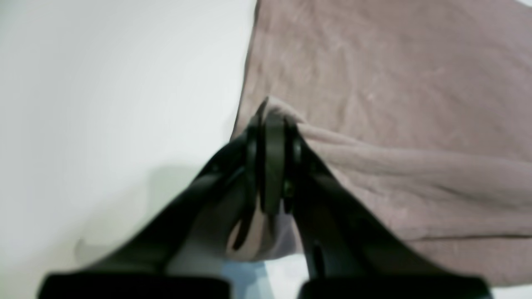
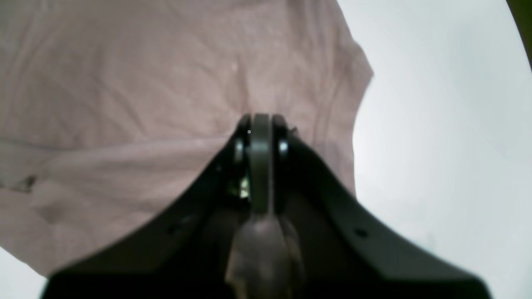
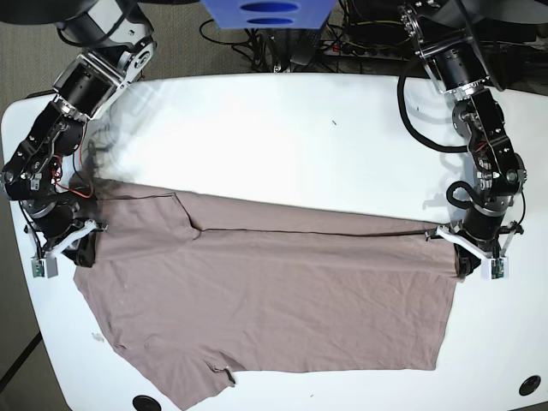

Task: Fold the T-shirt properly
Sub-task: 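Lift the held edge with both grippers and fold it over the shirt, then lower the folded edge with both grippers onto the shirt body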

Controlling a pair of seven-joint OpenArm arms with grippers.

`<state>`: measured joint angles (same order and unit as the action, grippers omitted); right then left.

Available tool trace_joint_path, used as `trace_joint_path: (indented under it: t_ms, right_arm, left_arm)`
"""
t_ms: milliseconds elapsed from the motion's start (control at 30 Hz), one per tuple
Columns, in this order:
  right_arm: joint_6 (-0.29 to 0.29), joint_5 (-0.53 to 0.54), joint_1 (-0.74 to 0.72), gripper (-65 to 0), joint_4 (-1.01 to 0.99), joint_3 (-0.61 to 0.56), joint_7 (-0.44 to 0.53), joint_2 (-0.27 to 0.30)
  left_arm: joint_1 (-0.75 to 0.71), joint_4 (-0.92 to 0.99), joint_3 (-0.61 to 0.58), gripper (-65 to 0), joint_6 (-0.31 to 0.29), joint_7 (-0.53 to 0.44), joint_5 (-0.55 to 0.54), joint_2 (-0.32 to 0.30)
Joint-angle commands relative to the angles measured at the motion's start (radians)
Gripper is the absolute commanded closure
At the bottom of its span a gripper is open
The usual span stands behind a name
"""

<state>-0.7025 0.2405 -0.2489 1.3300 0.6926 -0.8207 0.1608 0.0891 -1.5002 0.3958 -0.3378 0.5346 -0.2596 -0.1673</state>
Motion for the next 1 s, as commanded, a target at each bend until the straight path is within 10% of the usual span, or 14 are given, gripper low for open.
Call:
trace_joint_path:
  t_ms: [0, 667, 967]
  right_arm:
    - [0.004, 0.002, -0.026, 0.0, -0.005, -0.007, 0.018, 0.018]
    - [0.004, -0.012, -0.05, 0.0, -0.063, -0.071, 0.012, 0.02]
    - [0.004, -0.005, -0.05, -20.7, -0.048, -0.068, -0.005, 0.023]
  left_arm:
    - [0.023, 0.019, -0.002, 0.0, 0.006, -0.009, 0.002, -0.013]
    - [0.046, 0.077, 0.014, -0.3, 0.009, -0.001, -0.001, -0.031]
    - [0.046, 0.056, 0.012, -27.1, 0.006, 0.01, 0.019, -0.028]
